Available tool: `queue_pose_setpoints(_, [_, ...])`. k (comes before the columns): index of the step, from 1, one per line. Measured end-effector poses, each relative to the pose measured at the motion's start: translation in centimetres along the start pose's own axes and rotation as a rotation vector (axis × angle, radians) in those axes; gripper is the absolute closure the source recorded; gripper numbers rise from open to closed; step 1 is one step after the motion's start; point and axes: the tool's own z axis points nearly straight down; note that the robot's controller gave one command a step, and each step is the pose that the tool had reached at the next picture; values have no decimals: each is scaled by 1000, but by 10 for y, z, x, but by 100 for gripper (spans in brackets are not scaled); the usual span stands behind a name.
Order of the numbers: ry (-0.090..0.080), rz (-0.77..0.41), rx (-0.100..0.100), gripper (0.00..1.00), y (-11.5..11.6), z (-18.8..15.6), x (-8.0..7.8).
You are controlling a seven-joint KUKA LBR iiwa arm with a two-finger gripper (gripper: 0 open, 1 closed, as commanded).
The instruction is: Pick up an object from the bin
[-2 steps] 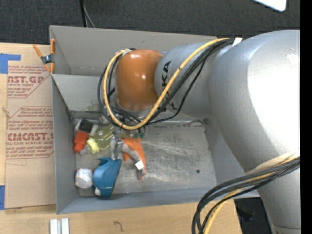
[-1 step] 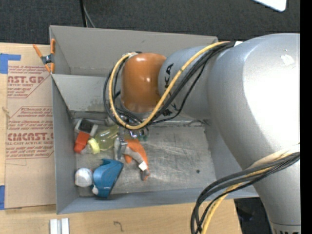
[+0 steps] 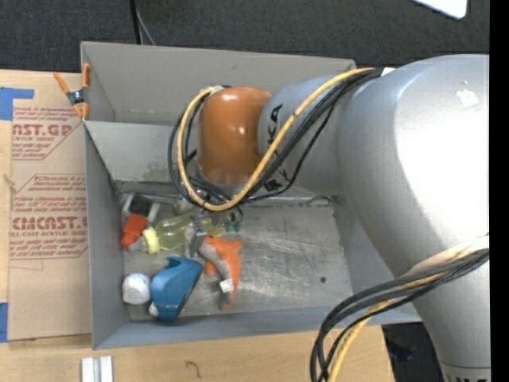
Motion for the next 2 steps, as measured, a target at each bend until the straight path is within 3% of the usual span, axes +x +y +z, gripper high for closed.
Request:
queue_pose_setpoints(1, [0, 0, 0, 100, 0, 0, 0])
queue_pose_setpoints(2, [11, -1, 3, 100, 1, -99, 0])
